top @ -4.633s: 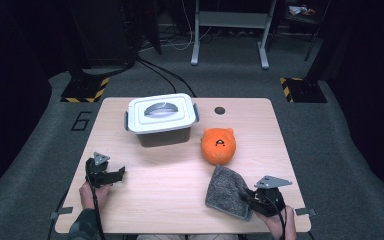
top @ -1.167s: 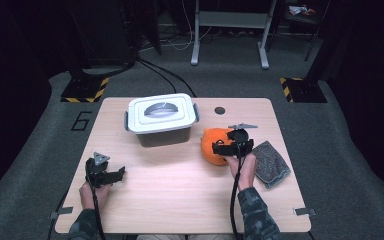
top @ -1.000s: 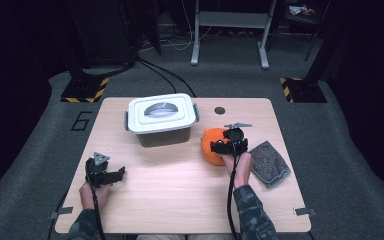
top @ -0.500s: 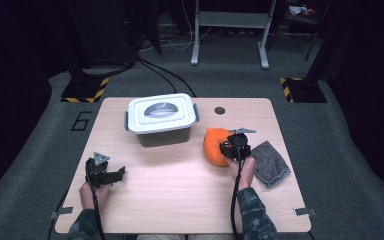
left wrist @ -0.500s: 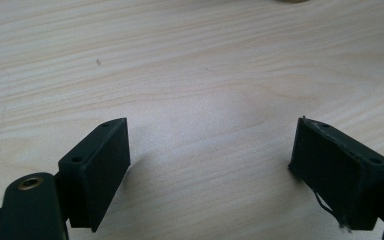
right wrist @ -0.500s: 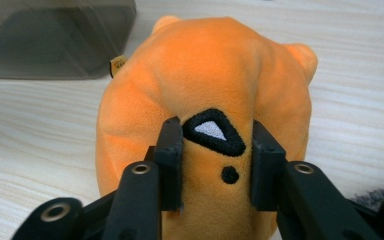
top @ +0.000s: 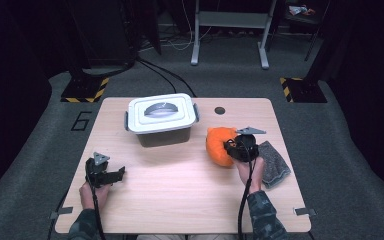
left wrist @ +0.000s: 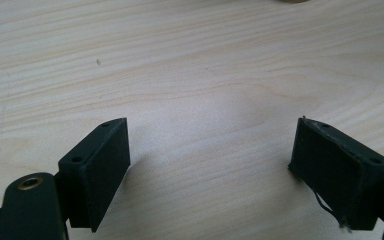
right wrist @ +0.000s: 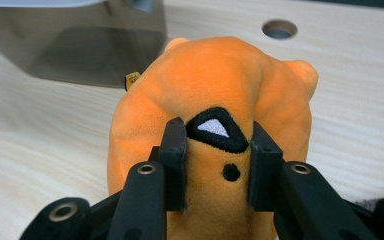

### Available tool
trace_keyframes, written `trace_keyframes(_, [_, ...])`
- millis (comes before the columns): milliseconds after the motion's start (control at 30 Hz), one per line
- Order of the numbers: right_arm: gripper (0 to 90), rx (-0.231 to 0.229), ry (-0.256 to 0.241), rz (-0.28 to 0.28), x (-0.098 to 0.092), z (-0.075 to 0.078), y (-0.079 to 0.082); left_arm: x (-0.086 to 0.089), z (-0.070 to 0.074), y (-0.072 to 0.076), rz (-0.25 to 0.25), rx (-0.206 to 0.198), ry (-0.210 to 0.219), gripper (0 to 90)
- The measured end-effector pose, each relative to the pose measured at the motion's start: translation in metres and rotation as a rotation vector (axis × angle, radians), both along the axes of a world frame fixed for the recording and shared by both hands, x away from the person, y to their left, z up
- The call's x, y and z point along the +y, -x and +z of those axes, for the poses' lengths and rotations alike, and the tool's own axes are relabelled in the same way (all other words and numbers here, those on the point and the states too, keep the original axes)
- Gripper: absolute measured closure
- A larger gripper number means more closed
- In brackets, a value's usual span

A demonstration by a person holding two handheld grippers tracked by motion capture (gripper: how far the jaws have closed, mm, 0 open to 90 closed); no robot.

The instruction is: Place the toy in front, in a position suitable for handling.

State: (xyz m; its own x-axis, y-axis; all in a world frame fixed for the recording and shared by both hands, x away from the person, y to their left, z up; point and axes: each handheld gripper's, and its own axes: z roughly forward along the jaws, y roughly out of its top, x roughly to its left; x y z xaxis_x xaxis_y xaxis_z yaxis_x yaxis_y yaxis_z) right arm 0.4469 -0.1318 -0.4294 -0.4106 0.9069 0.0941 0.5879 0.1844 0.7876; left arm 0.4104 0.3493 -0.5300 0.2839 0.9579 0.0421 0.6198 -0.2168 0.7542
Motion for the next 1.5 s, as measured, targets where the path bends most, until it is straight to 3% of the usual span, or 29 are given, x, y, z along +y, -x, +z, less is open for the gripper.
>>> trace_keyframes(233, [66.5,-0.021,0.016,0.08,0.004,0.013,0.015,0.0,0.0,0.0,0.0,-0.001,-0.001,15.7])
trace_keyframes(600, [66.1,-0.026,0.04,0.172,0.011,0.01,0.033,0.0,0.0,0.0,0.0,-0.001,0.0,15.7])
trace_keyframes(933, [65.1,-0.02,0.085,0.296,0.023,0.0,0.05,0.0,0.0,0.0,0.0,-0.001,-0.002,15.6])
trace_keyframes(1200, [63.8,0.0,0.134,0.328,0.027,-0.02,0.049,0.0,0.0,0.0,0.0,-0.001,-0.001,15.6])
trace_keyframes(1233, [62.5,-0.005,0.107,0.328,0.024,-0.022,0.048,0.0,0.0,0.0,0.001,-0.001,-0.001,15.6])
trace_keyframes(1467, [30.1,-0.02,0.088,0.323,0.017,-0.016,0.047,0.0,0.0,0.0,0.0,-0.001,-0.001,15.6])
trace_keyframes(1500, [30.1,-0.02,0.088,0.323,0.017,-0.016,0.047,0.0,0.0,0.0,0.0,-0.001,-0.001,15.6])
